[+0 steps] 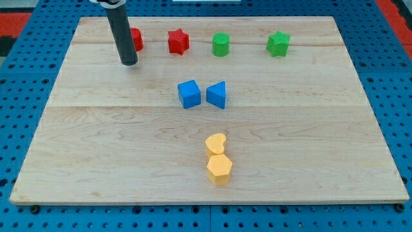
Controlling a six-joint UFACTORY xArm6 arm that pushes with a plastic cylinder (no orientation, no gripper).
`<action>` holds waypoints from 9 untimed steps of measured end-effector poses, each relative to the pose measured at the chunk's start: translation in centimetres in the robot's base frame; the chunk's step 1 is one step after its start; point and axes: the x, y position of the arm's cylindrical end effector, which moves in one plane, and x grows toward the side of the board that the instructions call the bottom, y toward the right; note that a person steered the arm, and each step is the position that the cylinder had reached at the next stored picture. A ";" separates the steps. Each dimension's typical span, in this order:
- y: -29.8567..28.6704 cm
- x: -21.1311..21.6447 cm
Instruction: Point your arm parallel to the right of the yellow blocks
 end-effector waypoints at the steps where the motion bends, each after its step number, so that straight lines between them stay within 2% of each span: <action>1: 0.0 0.0; 4: 8.7 3.5; 6: 26.8 4.5; 7: 30.2 9.1; 8: 30.8 15.2; 9: 28.5 19.7</action>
